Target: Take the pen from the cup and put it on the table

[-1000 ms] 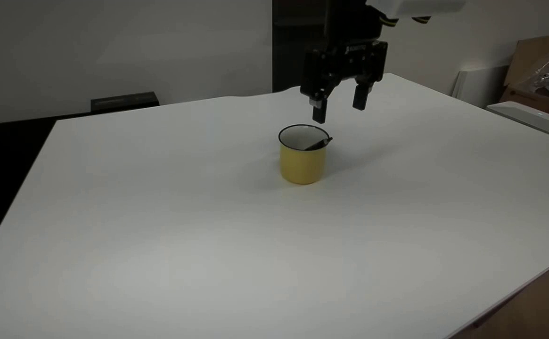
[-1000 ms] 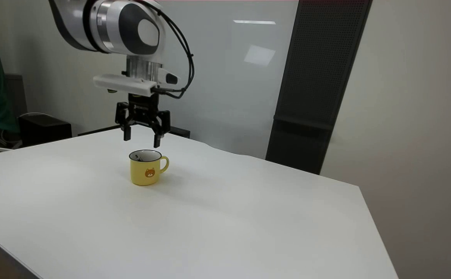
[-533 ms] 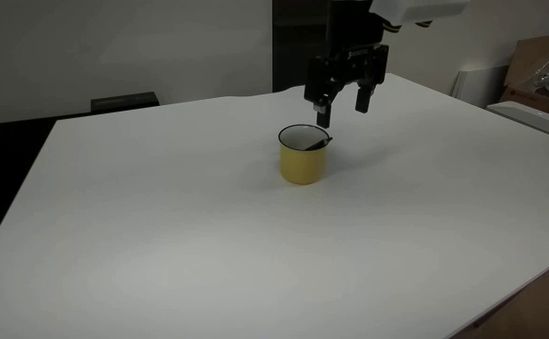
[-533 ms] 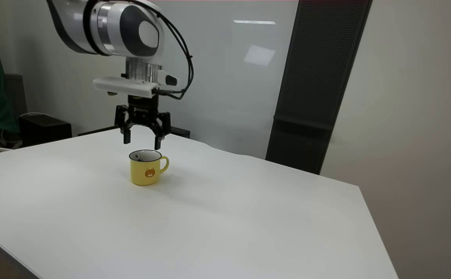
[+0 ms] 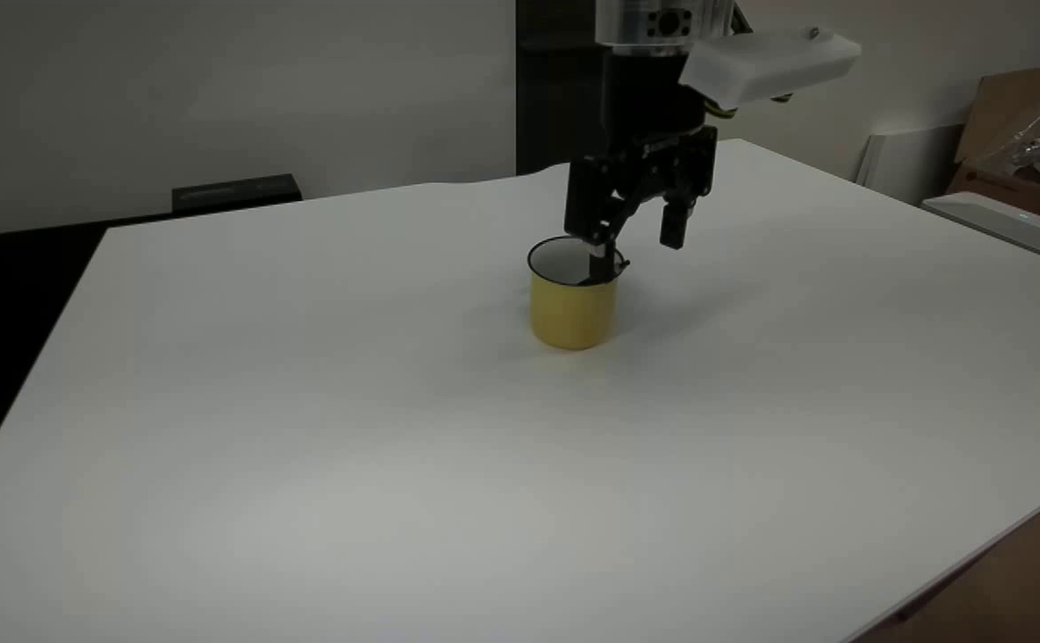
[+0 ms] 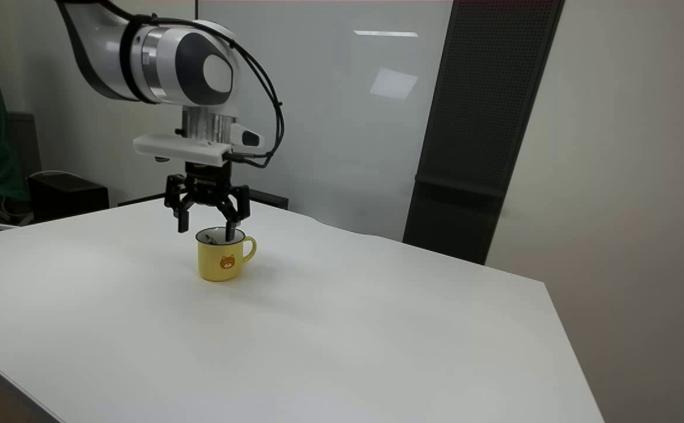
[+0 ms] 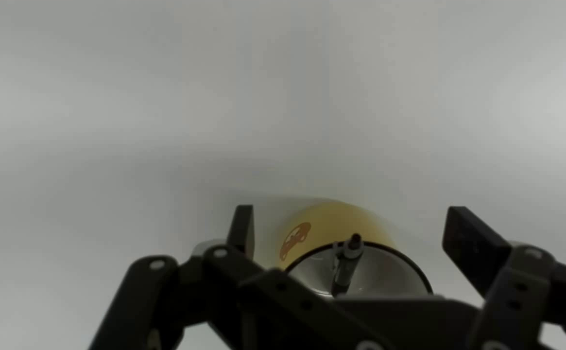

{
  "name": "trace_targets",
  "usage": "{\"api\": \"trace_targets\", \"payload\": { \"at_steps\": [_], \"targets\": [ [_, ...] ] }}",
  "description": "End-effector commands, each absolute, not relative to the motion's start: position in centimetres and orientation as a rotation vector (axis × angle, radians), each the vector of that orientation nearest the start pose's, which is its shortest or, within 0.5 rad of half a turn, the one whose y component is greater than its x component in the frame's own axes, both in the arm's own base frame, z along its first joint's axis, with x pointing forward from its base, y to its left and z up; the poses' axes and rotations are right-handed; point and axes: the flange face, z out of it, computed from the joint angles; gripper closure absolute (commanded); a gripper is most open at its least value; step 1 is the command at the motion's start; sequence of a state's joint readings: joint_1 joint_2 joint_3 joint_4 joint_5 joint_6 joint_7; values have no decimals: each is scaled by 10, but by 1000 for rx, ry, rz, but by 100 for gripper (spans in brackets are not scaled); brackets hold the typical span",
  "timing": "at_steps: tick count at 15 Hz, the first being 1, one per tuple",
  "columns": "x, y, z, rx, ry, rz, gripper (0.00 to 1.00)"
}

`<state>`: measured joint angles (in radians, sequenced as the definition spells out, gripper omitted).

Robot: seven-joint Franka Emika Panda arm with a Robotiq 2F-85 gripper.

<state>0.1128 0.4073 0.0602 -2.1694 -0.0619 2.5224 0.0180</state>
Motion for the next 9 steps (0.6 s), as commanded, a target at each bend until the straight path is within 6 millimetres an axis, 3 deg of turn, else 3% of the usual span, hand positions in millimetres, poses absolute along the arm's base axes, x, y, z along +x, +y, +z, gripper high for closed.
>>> {"api": "trace_targets", "payload": {
  "at_steps": [1,2,9],
  "targets": [
    [560,99,194,-3154,-324,52,0],
    [561,100,192,-3152,-329,47,19],
    [565,101,186,-3139,-328,8,69]
  ]
}}
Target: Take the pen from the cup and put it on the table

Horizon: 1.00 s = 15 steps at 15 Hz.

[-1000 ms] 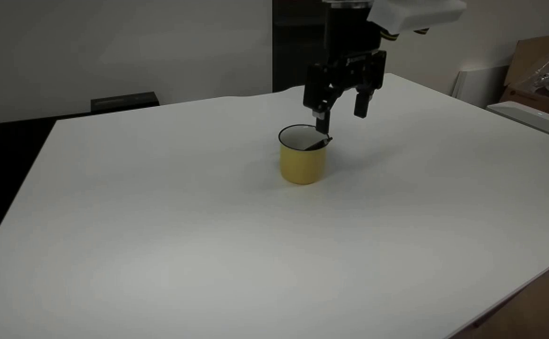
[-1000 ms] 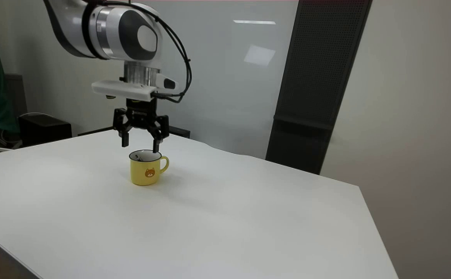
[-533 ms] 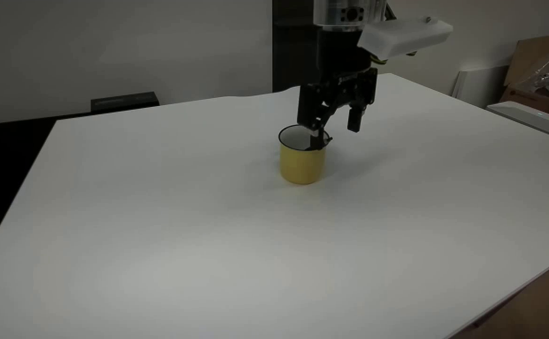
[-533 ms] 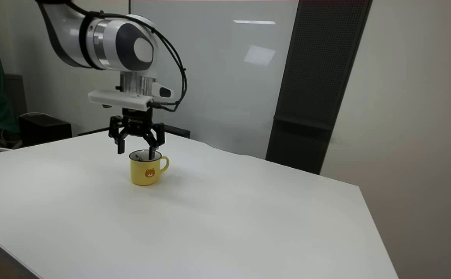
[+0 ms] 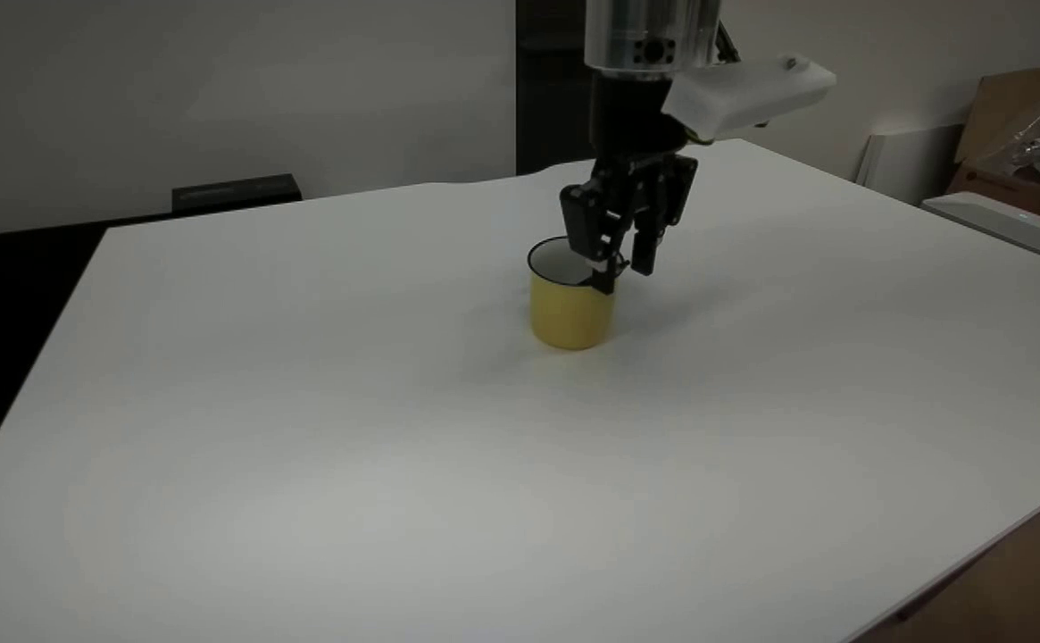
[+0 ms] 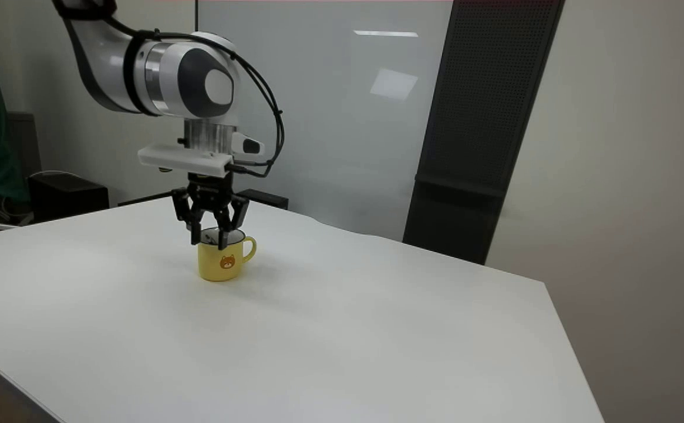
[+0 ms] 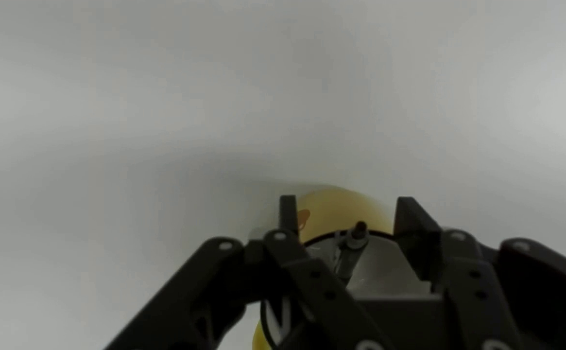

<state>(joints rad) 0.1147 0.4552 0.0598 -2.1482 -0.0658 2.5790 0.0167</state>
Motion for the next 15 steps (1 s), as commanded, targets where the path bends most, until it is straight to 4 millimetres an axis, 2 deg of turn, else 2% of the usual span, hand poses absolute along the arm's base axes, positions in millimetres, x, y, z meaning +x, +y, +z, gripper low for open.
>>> {"api": "trace_targets", "payload": {
  "at_steps": [1,4,5,7,10,12,15],
  "targets": [
    [565,102,188,-3140,-329,0,75],
    [566,102,192,-3141,-335,-20,95],
    [566,102,193,-3141,-337,-26,99],
    [566,103,195,-3141,-339,-34,95],
    [565,103,202,-3141,-343,-42,96],
    [564,103,214,-3146,-353,-53,96],
    [562,103,247,-3172,-377,-70,96]
  ]
}}
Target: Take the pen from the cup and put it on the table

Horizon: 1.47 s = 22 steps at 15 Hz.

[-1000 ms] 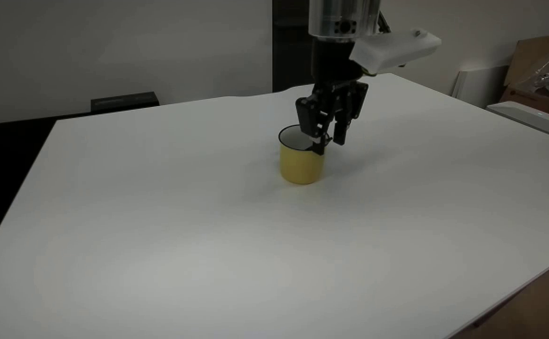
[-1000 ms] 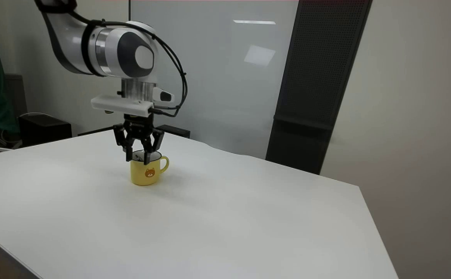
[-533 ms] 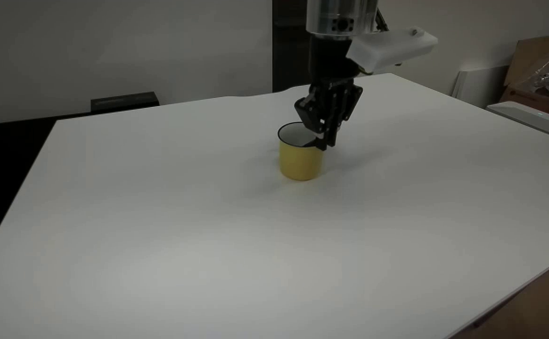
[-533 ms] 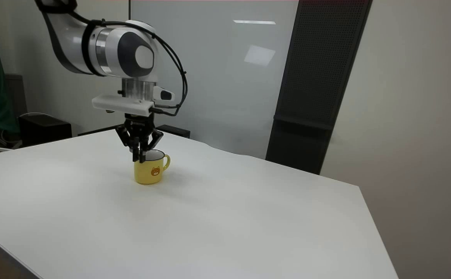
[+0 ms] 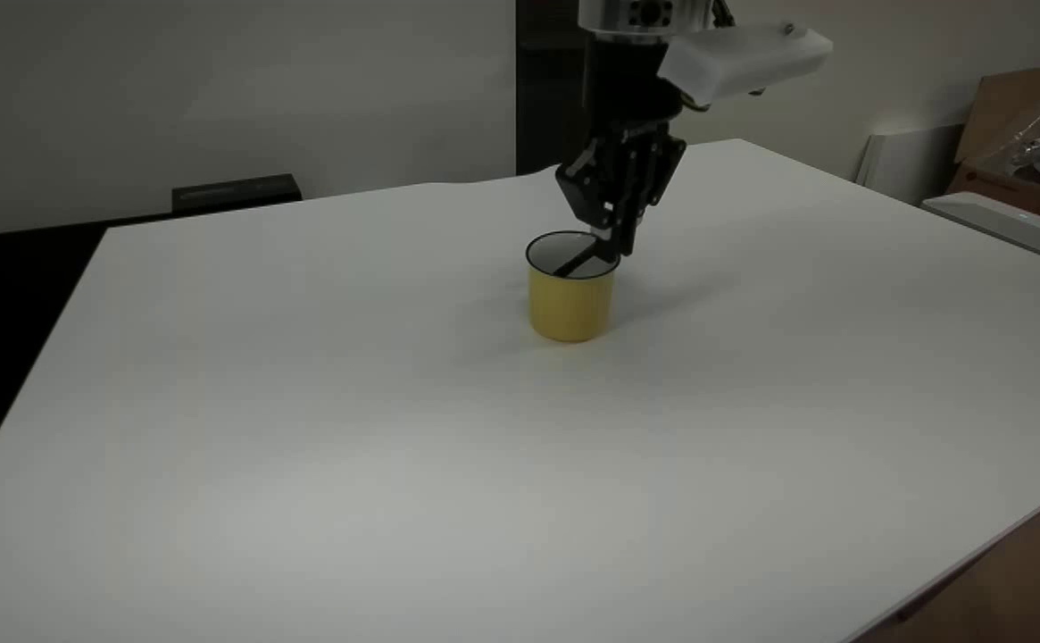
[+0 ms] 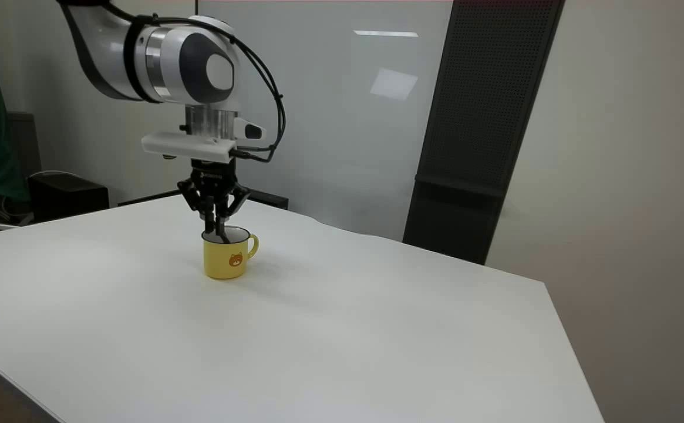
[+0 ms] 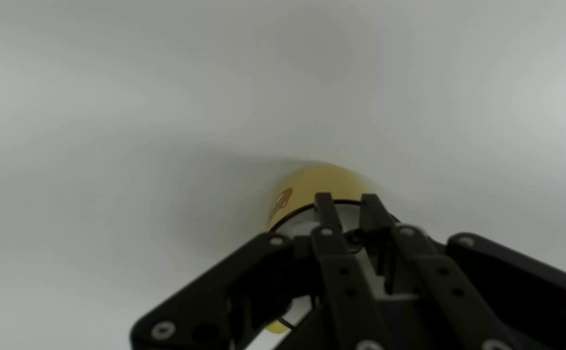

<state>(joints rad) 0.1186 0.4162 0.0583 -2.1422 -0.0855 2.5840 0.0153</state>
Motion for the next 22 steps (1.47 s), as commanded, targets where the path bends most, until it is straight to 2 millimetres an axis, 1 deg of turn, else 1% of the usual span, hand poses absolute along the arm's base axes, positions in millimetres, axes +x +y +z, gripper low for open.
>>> {"api": "trace_targets", "payload": {
  "at_steps": [1,4,6,8,9,10,12,15,16,18,22],
  "targets": [
    [561,104,259,-3180,-393,-79,96],
    [553,107,299,-3233,-447,-141,96],
    [546,108,324,-3299,-491,-234,96],
    [537,105,341,-3379,-509,-342,96],
    [531,102,347,-3426,-497,-404,96],
    [525,98,348,-3465,-482,-465,96],
    [512,84,344,-3533,-411,-563,96],
    [492,61,317,-3561,-228,-580,96],
    [487,53,306,-3520,-150,-575,96],
    [478,35,290,-3428,-10,-602,96],
    [460,-6,267,-3208,135,-690,96]
  ]
}}
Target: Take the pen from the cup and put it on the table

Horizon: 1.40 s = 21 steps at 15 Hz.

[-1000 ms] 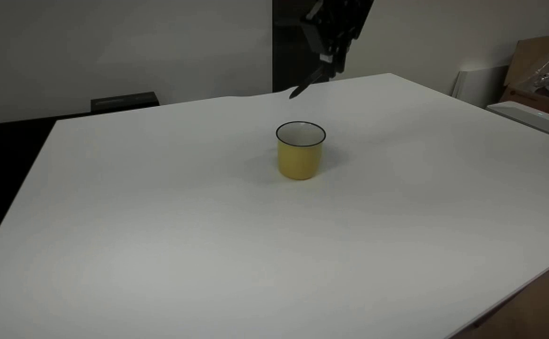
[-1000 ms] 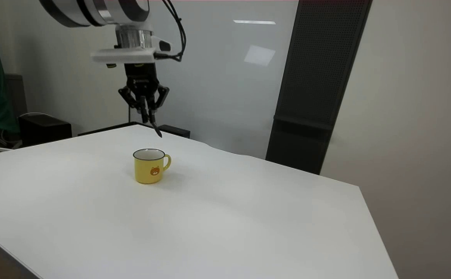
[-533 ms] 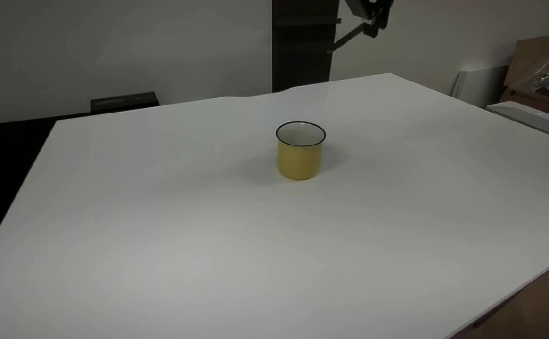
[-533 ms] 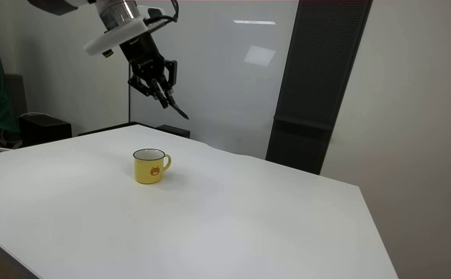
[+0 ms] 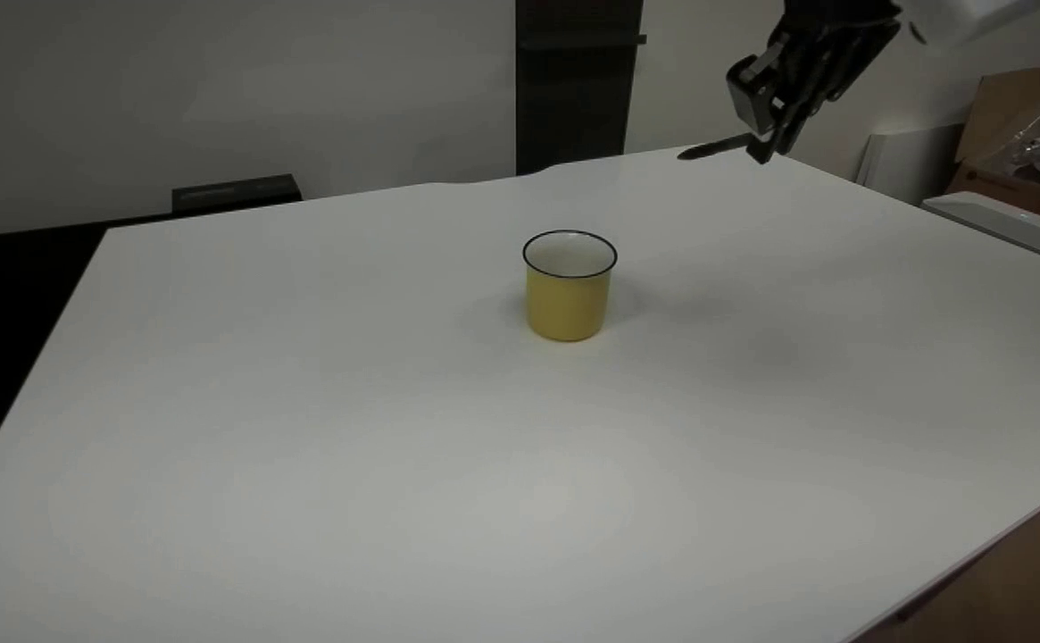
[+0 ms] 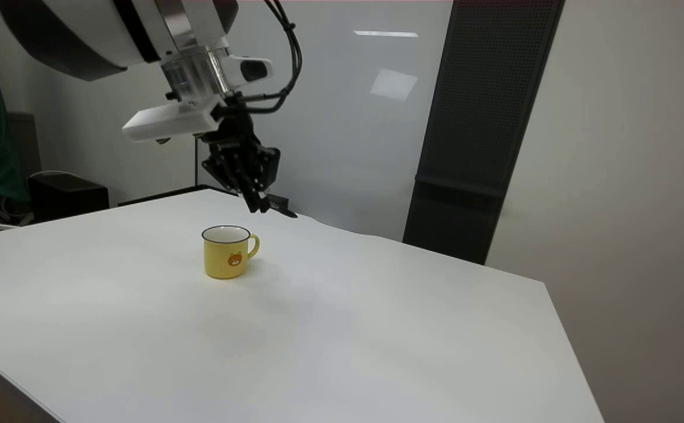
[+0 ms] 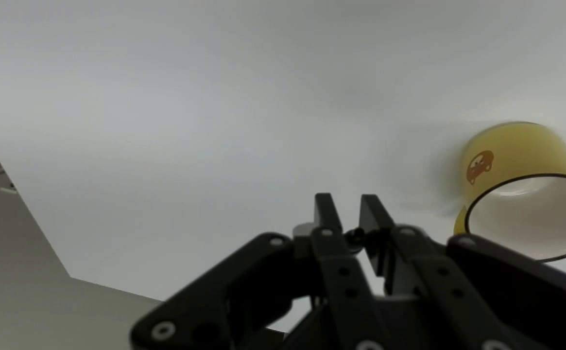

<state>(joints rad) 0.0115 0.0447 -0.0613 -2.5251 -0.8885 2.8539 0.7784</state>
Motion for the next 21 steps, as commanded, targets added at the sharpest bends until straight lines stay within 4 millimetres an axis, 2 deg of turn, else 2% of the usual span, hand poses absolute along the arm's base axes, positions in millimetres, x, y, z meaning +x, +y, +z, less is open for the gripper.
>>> {"api": "trace_targets", "payload": {
  "at_steps": [1,3,5,12,14,18,19,21],
  "targets": [
    [456,-15,263,-3165,147,-706,96],
    [450,-31,250,-3089,171,-730,96],
    [444,-40,230,-3028,177,-726,96],
    [443,-35,145,-2940,87,-563,96],
    [447,-37,128,-2938,69,-521,96],
    [456,-44,107,-2916,47,-477,96],
    [457,-44,103,-2907,47,-464,57],
    [461,-45,100,-2903,41,-445,52]
  ]
}}
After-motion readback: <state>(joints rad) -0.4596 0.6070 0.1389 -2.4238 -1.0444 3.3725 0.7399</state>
